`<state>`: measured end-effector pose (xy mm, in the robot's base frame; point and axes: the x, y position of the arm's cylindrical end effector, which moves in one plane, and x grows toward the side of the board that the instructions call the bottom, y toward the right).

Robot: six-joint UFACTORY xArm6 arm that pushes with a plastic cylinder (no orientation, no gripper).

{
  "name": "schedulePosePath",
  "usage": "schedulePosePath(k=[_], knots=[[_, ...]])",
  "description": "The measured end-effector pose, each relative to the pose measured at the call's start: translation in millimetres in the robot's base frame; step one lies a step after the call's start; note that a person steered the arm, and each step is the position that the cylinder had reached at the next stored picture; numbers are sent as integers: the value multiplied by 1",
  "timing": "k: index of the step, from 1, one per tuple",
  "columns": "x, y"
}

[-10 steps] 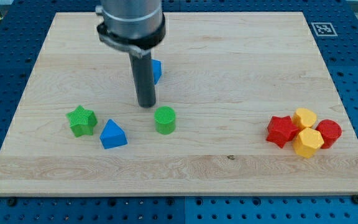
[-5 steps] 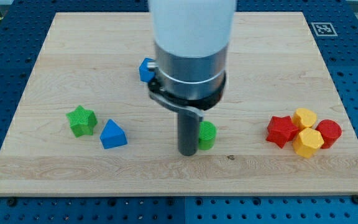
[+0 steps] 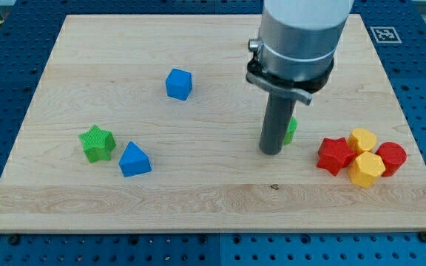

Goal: Push the green circle towards center right

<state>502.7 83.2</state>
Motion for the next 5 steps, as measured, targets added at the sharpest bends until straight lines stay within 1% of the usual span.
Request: schedulePosePath(k=[1, 2, 3, 4, 5], knots=[[-20, 21], [-26, 64], [-41, 94], [-69, 90], [-72, 52]])
